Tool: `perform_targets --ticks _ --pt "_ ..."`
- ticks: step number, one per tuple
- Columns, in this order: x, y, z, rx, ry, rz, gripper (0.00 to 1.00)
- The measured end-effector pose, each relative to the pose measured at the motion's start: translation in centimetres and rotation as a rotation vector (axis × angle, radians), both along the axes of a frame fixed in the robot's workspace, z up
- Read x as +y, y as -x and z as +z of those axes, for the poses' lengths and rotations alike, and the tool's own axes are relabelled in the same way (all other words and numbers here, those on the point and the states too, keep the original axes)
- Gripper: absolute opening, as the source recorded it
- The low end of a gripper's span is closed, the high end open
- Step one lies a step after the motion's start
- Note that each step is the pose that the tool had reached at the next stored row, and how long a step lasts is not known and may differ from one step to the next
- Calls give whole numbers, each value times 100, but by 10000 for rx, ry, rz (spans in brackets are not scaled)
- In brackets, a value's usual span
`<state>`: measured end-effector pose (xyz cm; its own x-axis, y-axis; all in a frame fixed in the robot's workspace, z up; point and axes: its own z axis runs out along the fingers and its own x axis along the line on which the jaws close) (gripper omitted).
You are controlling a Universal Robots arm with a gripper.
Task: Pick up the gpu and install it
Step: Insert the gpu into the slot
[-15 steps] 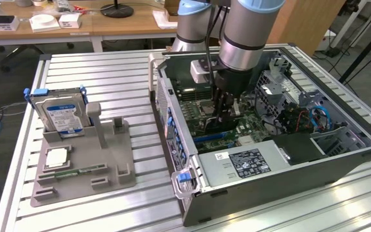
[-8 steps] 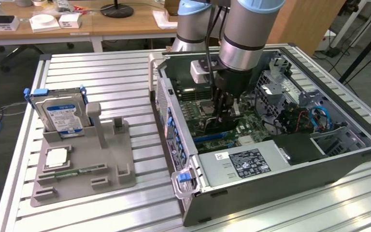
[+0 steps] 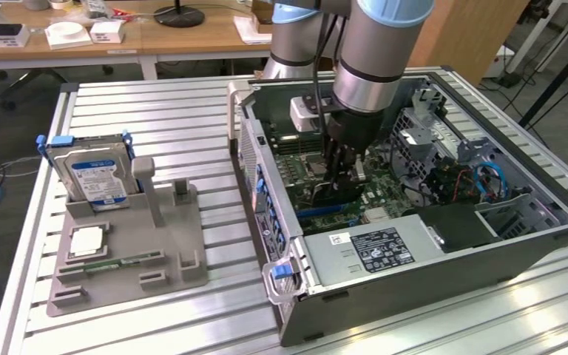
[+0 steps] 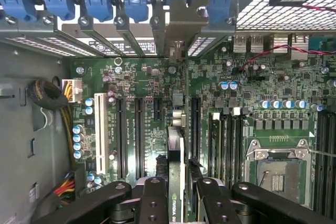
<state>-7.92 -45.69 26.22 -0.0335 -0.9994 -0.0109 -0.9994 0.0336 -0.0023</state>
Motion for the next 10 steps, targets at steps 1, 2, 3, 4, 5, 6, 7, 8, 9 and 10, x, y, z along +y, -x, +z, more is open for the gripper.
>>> perform_targets --ticks 1,2,3,4,5,6,7,8,9,10 --pt "0 1 -8 0 0 0 26" --pt "0 1 -15 0 0 0 26" --pt "0 1 -21 0 0 -1 26" --pt "0 2 -24 0 2 -2 26" --pt "0 2 -28 0 1 -2 26" --pt "0 2 -35 -1 0 -1 26" --pt "1 2 -43 0 -1 -2 26" --pt "0 2 -50 0 0 -2 26" --pt "0 2 -56 0 1 -2 26" --pt "0 2 -59 1 2 -2 26"
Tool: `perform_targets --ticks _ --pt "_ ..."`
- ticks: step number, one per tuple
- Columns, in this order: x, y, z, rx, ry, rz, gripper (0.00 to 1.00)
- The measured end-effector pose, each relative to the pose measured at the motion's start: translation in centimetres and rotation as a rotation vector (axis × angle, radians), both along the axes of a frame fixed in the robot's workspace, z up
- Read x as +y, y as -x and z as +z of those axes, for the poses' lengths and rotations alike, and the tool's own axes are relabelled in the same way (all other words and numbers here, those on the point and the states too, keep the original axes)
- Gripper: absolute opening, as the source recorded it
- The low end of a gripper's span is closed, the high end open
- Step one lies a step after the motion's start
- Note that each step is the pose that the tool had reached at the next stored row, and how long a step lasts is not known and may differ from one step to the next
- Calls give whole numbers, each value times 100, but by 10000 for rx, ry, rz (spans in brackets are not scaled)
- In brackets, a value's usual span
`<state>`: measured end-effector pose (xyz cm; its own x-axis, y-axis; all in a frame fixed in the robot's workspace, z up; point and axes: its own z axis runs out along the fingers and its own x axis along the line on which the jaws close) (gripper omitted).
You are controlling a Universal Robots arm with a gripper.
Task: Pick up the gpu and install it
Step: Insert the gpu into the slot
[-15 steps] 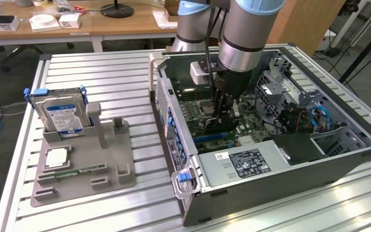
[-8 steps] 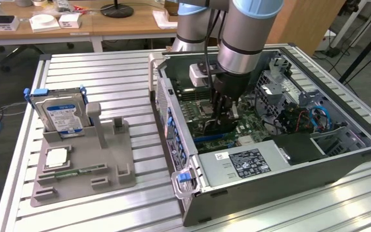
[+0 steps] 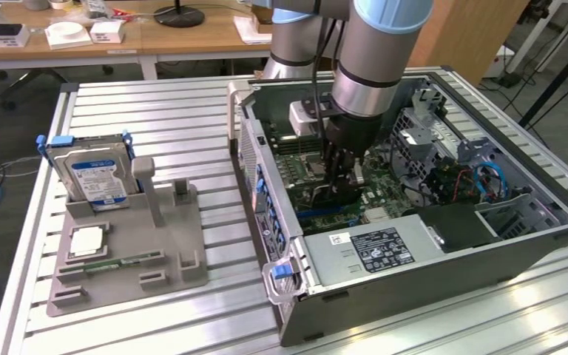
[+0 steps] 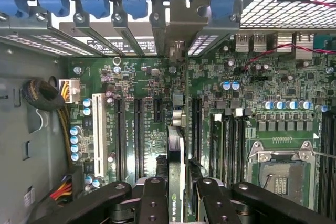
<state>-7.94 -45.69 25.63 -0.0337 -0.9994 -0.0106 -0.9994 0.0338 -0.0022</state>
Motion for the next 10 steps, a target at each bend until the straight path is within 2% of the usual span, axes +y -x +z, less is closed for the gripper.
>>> perform_targets --ticks 10 --pt "0 0 -33 2 2 1 26"
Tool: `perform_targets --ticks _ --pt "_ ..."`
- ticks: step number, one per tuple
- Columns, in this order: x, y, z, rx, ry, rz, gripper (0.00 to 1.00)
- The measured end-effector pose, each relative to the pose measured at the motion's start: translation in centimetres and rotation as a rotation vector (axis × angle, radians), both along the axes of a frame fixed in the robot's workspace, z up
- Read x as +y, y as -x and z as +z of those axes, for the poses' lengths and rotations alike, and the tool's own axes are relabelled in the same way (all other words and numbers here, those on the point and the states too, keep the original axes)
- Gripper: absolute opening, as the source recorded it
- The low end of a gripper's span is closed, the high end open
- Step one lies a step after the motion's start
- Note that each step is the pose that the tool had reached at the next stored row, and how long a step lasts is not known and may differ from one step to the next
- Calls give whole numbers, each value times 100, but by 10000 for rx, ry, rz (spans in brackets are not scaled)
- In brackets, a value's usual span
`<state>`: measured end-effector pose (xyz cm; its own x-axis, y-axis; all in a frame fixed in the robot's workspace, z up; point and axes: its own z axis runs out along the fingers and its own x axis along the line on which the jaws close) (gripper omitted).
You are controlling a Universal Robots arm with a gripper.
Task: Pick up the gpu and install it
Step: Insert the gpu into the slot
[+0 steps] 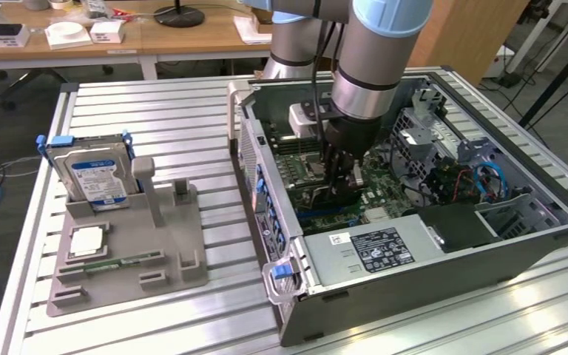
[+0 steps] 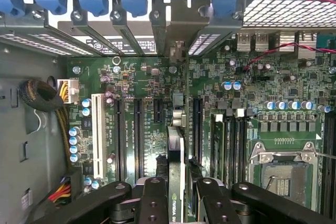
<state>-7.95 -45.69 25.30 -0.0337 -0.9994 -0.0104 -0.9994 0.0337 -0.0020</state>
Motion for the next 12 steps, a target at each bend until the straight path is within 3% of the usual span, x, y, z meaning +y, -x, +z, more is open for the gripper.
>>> perform_targets --ticks 12 --pt "0 0 -36 -1 0 0 26"
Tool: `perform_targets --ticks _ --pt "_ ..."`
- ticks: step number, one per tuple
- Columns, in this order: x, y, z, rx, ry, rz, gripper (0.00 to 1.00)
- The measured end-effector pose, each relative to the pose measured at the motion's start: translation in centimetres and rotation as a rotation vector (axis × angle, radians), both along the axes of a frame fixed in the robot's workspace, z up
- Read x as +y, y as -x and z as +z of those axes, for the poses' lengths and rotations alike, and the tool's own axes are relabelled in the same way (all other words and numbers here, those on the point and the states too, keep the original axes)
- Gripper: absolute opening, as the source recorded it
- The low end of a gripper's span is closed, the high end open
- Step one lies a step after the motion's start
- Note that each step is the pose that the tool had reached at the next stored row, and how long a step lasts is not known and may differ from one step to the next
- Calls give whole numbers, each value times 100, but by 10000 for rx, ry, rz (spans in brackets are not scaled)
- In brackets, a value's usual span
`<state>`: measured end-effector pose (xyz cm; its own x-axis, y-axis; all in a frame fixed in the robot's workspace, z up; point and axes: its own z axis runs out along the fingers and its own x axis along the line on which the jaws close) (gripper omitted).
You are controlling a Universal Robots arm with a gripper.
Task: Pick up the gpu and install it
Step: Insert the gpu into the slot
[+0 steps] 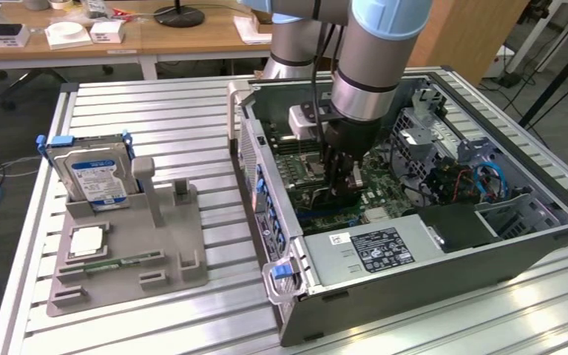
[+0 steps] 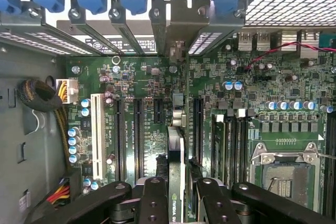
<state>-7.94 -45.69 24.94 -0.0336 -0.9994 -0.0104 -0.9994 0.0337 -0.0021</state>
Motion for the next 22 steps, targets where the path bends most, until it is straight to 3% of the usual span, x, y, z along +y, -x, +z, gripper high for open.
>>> perform_targets --ticks 22 --pt "0 6 -45 -1 -2 0 26"
